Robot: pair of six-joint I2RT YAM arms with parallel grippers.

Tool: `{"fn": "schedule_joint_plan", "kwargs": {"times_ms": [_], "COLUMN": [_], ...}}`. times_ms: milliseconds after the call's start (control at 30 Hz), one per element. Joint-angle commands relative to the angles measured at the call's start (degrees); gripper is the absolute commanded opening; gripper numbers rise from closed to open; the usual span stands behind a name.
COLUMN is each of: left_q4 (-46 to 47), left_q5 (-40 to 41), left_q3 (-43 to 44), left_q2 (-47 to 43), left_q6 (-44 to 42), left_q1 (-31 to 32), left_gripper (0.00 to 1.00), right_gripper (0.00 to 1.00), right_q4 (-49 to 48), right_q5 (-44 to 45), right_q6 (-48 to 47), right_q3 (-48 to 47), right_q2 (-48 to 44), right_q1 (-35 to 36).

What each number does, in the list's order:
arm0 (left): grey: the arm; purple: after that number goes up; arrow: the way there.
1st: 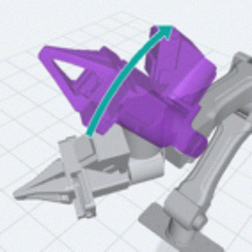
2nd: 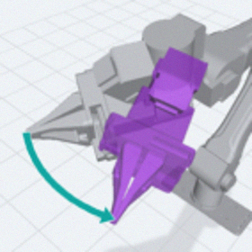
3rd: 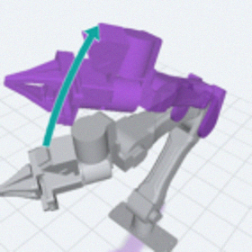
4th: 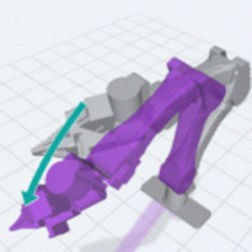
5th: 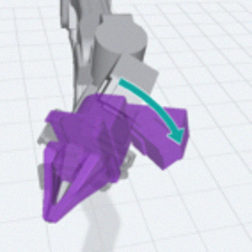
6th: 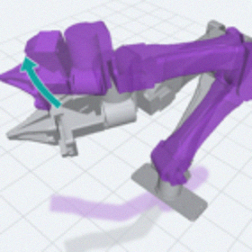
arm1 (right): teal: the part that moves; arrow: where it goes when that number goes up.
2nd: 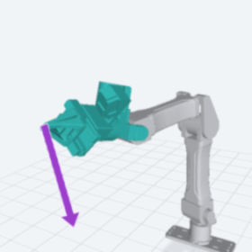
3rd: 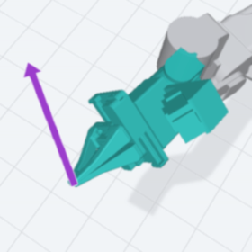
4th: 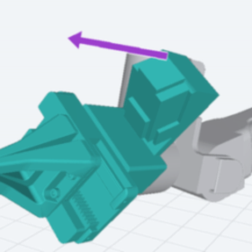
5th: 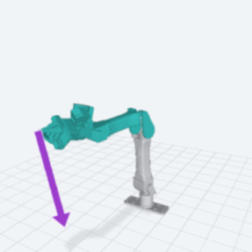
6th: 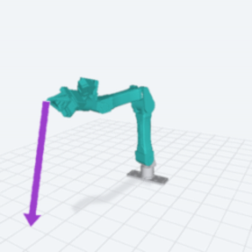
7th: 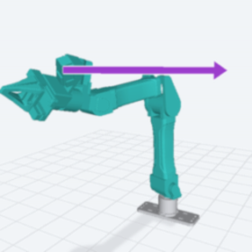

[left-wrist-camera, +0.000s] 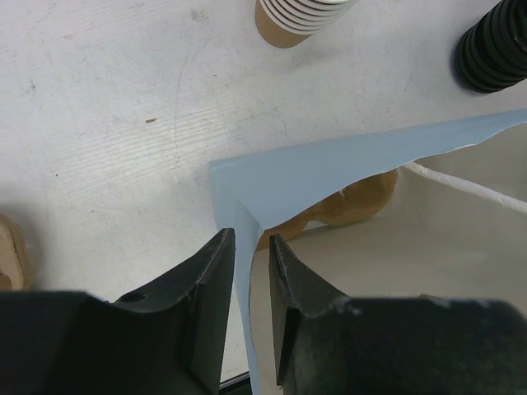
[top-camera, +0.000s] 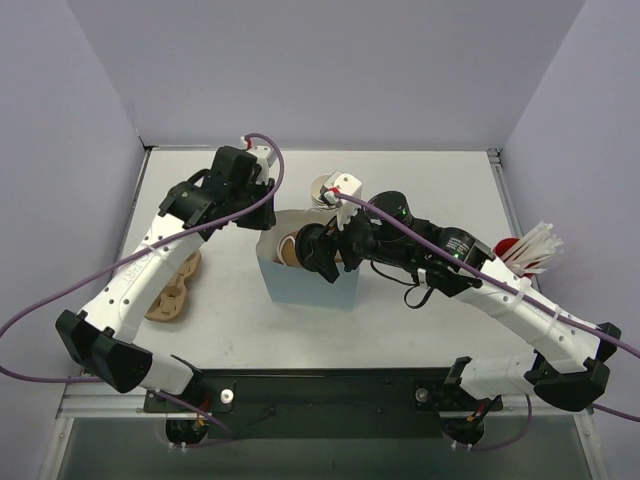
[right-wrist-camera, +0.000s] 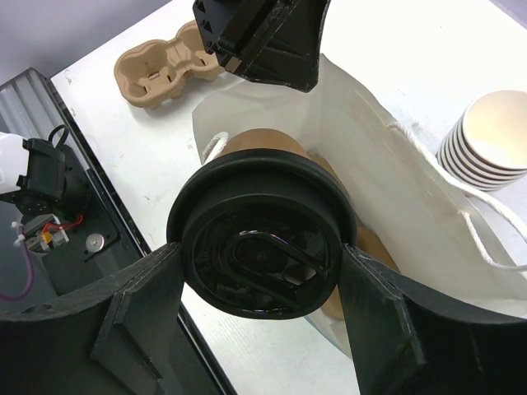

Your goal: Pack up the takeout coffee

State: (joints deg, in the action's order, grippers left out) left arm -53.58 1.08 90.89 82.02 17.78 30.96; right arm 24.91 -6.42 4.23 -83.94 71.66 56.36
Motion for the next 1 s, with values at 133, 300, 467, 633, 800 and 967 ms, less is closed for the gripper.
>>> {"fn": "schedule_joint_plan", "kwargs": {"times_ms": [133, 300, 467, 633, 800, 967], "left_q4": [-1.88, 0.67, 7.78, 13.76, 17.18, 22.03], "left_q5": [0.50, -0.90, -4.50, -7.23, -8.64, -10.84], "left_q3": [4.21, 2.36, 0.17, -1.94, -4.14, -6.78], "left_q2": [-0.10, -0.46, -3.17, -5.55, -6.52, -8.28], "left_q6": [-1.87, -3.28, -5.82, -8.63, -9.78, -10.05], "left_q1": [-0.11, -0.11, -0.11, -0.11, -0.20, -0.20], "left_gripper": [0.32, 0.04, 0.00, 0.00, 0.00, 0.00], "right_gripper": [0.43, 0.42, 0.42, 0.42, 0.42, 0.42], "right_q4": [0.05, 0.06, 0.58, 1.46, 1.72, 2.34], "right_q5": [1.32, 3.25, 10.09, 10.46, 8.97, 6.86], "right_q6": [-0.19, 0.08, -2.82, -5.09, -5.46, -6.16], "right_q3": [0.18, -0.34, -0.52, 0.18, 1.32, 2.11], "right_q2": [-1.26, -1.26, -2.13, -4.07, -6.26, -7.23], "right_q1": [0.42, 0.51, 0.16, -2.30, -6.07, -7.93]}}
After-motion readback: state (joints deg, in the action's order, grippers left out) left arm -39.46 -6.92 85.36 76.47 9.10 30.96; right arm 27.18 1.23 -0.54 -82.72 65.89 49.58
